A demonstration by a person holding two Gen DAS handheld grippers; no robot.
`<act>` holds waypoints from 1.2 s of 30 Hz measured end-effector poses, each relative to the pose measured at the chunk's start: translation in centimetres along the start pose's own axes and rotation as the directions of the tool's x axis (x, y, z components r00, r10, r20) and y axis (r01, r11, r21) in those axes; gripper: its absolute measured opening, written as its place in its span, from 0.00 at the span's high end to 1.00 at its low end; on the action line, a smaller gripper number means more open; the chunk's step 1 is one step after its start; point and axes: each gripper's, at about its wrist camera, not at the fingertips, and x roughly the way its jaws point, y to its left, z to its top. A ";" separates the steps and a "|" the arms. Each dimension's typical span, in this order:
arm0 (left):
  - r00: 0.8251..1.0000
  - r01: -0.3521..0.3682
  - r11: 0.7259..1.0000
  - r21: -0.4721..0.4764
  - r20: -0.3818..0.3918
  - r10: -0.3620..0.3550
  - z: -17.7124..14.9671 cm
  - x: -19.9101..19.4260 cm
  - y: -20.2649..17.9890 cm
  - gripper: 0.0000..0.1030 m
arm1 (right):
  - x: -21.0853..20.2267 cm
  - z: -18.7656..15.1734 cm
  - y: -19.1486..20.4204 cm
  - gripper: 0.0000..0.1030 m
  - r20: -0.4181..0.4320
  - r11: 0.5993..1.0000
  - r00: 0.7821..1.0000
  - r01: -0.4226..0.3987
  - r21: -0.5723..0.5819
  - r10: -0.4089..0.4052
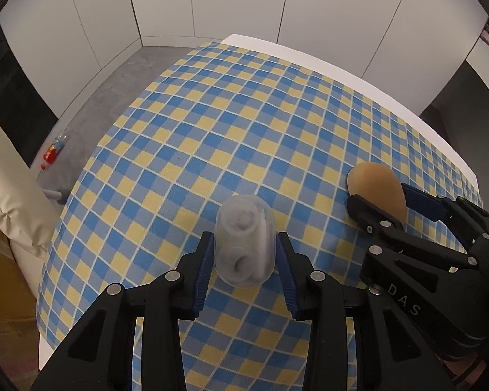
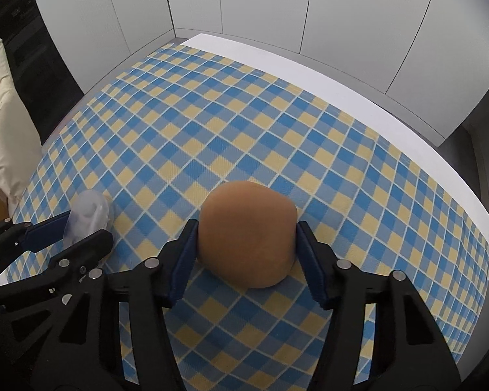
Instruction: Organize objects
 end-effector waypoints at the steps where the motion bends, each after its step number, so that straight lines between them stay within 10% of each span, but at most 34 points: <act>1: 1.000 0.001 1.000 0.002 0.002 -0.001 0.0 -0.2 -0.1 0.64 | -0.2 -0.2 0.5 0.41 -0.001 1.000 1.000 -0.001 0.009 0.001; 18: 0.995 0.007 0.997 0.076 0.095 -0.014 -0.8 -6.8 -2.4 0.64 | -7.0 -1.3 -0.6 0.41 0.080 0.999 0.997 -0.001 0.053 -0.003; 24: 0.992 -0.009 0.994 0.109 0.123 -0.005 -2.1 -10.2 -3.4 0.64 | -13.9 -1.3 -13.0 0.41 0.120 0.998 0.993 -0.005 0.061 -0.003; 36: 0.980 -0.006 0.996 0.084 0.198 -0.011 -4.7 -17.0 -1.8 0.64 | -19.7 -3.7 -13.6 0.41 0.196 0.997 0.980 0.009 0.074 -0.023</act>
